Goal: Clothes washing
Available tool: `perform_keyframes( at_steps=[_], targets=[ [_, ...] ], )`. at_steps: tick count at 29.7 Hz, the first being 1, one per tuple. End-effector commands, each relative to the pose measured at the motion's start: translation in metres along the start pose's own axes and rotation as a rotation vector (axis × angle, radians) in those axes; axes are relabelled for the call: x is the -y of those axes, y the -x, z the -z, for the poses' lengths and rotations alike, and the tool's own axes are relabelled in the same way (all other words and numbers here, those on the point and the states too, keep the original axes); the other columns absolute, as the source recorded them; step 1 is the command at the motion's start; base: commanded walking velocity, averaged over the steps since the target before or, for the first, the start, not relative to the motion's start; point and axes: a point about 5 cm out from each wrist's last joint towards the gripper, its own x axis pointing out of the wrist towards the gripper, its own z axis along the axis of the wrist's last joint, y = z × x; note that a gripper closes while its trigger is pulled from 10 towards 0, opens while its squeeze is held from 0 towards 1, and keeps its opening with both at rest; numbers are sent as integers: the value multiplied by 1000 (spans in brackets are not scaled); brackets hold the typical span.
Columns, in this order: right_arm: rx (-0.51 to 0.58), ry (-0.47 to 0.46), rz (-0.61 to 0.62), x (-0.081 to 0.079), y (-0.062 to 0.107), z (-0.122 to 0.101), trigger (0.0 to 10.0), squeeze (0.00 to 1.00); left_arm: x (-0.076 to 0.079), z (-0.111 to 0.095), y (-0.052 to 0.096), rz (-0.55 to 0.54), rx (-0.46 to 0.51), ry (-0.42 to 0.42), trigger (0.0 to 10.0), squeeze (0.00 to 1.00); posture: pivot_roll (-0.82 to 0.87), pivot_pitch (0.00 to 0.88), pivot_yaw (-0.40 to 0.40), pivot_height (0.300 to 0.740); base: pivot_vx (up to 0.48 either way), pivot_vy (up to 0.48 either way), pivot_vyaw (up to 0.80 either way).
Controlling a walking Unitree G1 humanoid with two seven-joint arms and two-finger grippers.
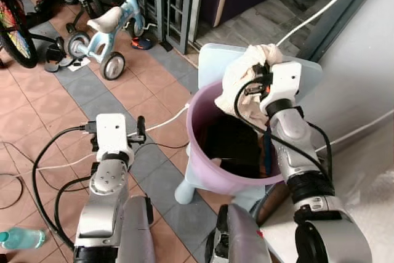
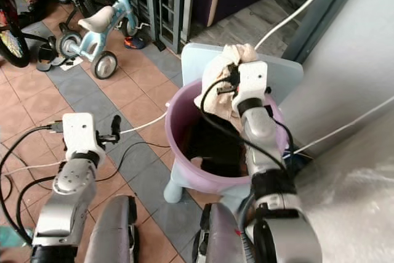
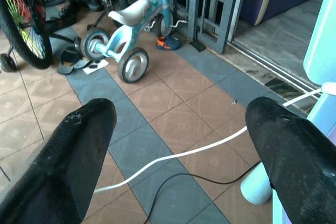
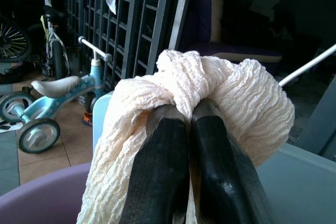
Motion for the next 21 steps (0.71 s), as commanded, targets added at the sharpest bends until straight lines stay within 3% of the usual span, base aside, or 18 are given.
perform_keyframes(
  at_steps=[1, 2, 3, 8, 21],
  targets=[
    [17, -2, 11, -3, 6, -7, 1373, 0, 8, 0, -5, 25, 20, 8, 10000, 0, 0, 0, -45, 647, 0, 0, 0],
    [9, 1, 6, -4, 8, -6, 4627, 0, 9, -1, -7, 30, 23, 10, 10000, 0, -12, 0, -36, 647, 0, 0, 0],
    [15, -7, -2, -7, 11, -7, 10000, 0, 11, -2, -10, 39, 28, 12, 10000, 0, -16, 0, -33, 647, 0, 0, 0],
    [35, -80, -11, -11, 9, -16, 10000, 0, 22, -8, -20, 87, 57, 14, 10000, 0, -35, 0, -9, 666, 0, 0, 0],
    [31, -150, 22, -11, -2, -29, 10000, 0, 26, -6, -29, 114, 79, 4, 10000, 0, -36, 0, 15, 731, 0, 0, 0]
  ],
)
